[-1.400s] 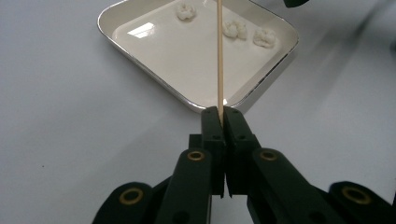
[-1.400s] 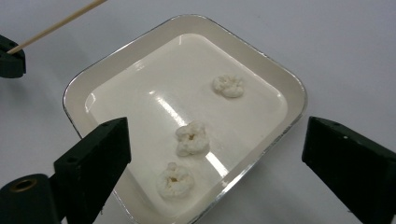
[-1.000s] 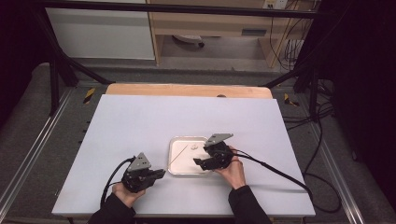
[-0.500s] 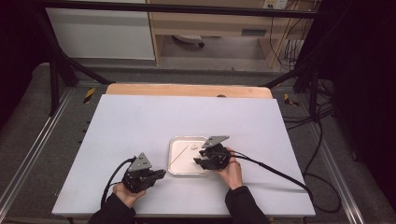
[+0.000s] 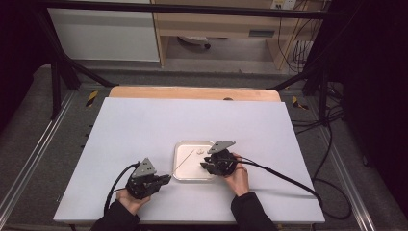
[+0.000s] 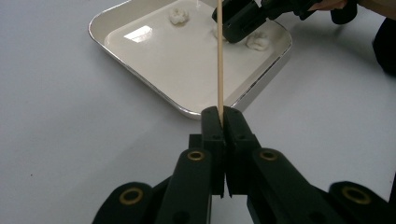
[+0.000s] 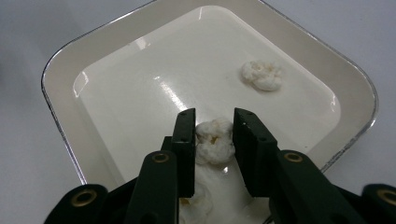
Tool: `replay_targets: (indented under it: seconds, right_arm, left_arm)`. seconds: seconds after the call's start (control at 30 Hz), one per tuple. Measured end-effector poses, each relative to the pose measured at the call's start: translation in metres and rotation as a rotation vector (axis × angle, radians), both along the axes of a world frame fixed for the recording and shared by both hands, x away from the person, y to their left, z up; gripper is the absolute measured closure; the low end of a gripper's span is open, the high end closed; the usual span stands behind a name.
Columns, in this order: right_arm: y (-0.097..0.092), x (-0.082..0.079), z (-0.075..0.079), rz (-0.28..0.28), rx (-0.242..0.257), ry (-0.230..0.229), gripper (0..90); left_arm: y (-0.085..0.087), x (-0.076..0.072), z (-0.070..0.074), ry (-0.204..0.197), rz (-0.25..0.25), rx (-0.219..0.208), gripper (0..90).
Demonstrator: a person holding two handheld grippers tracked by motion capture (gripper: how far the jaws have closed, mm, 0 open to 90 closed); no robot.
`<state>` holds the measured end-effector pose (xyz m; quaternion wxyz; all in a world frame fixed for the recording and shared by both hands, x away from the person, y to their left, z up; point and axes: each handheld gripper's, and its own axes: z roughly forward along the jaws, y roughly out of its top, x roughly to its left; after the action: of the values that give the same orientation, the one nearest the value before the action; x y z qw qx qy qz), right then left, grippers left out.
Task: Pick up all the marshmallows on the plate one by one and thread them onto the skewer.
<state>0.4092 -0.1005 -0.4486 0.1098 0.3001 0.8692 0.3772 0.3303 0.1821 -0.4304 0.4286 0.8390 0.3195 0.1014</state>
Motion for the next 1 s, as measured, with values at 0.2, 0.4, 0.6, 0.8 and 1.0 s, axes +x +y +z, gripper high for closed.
replay_targets:
  seconds: [0.2,0.4,0.6,0.8,1.0]
  right_arm:
    - [-0.005,0.000,0.013,-0.008,0.065,0.017,71.7]
    - [-0.015,-0.002,0.032,-0.007,0.155,0.035,71.6]
    - [-0.020,-0.005,0.044,-0.004,0.208,0.040,71.7]
    - [-0.028,-0.008,0.055,-0.004,0.282,0.041,72.0]
    - [-0.038,-0.009,0.064,-0.005,0.367,0.048,72.0]
  left_arm:
    - [0.000,-0.001,0.001,-0.007,0.002,-0.007,88.2]
    - [-0.001,-0.002,0.001,-0.014,-0.002,-0.018,88.2]
    - [-0.001,-0.003,0.001,-0.019,0.000,-0.025,88.2]
    - [-0.001,-0.004,0.002,-0.032,0.002,-0.037,88.3]
    - [-0.001,-0.005,0.003,-0.045,0.001,-0.052,88.3]
